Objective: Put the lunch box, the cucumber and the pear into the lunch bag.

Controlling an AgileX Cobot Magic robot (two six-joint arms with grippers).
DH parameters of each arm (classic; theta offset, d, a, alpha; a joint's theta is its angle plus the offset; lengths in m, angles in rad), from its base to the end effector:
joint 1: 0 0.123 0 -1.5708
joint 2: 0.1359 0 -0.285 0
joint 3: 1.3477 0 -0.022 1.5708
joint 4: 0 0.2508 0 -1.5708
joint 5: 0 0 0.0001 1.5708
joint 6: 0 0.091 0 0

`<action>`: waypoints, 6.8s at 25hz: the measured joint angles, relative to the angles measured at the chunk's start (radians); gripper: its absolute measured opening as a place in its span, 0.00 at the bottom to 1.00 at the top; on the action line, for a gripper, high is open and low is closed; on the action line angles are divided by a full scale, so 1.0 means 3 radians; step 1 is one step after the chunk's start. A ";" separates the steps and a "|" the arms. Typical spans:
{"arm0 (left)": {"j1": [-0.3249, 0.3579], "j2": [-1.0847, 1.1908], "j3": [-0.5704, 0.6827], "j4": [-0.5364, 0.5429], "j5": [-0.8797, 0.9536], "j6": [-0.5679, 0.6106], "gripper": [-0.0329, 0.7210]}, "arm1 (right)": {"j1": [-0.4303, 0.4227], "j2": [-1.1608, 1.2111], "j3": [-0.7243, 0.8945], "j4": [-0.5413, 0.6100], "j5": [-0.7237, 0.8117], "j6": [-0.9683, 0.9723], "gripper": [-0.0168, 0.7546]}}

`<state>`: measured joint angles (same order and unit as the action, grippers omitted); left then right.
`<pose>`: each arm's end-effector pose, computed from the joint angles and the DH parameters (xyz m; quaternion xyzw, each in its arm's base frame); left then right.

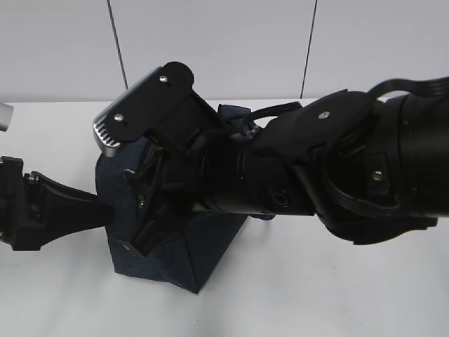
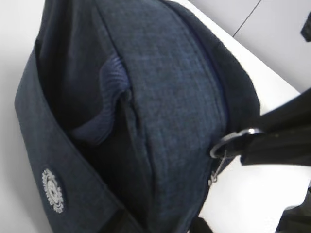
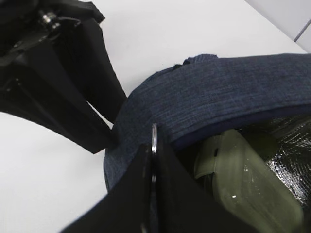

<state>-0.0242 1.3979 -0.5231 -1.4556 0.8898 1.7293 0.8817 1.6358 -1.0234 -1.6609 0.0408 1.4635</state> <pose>0.2148 -0.0755 0.1993 0.2880 0.8195 -0.3549 0.3456 0.2342 0.2783 0.2503 -0.4359 0.7476 0.1514 0.4777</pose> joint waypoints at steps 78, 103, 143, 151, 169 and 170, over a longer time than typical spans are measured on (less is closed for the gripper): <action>-0.0302 0.0183 -0.0062 -0.0159 -0.0277 0.0164 0.05 | -0.2279 0.2351 -0.2204 0.0406 -0.2201 0.3484 0.04; -0.0302 -0.0793 -0.0029 0.1044 -0.0793 -0.1436 0.61 | -0.2596 0.1261 -0.2426 -0.0599 -0.3301 0.3163 0.76; -0.0302 -0.2649 -0.0010 0.3157 0.0123 -0.4086 0.44 | -0.2027 -0.0685 -0.1061 -0.0599 -0.4205 0.3113 0.02; -0.0302 -0.2668 -0.0010 0.3093 0.0129 -0.4086 0.39 | -0.2027 -0.0685 -0.1054 -0.0599 -0.4200 0.3118 0.02; -0.0302 -0.2668 -0.0010 0.3086 0.0130 -0.4086 0.36 | -0.2027 -0.0685 -0.1054 -0.0599 -0.3964 0.3119 0.02; -0.0302 -0.2668 -0.0010 0.3086 0.0130 -0.4086 0.36 | -0.2027 -0.0685 -0.1054 -0.0599 -0.3877 0.3119 0.02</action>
<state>-0.1147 0.5976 -0.5260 -0.5299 0.9287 0.5034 0.2735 1.4304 -1.3397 -1.8406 -1.1224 2.3992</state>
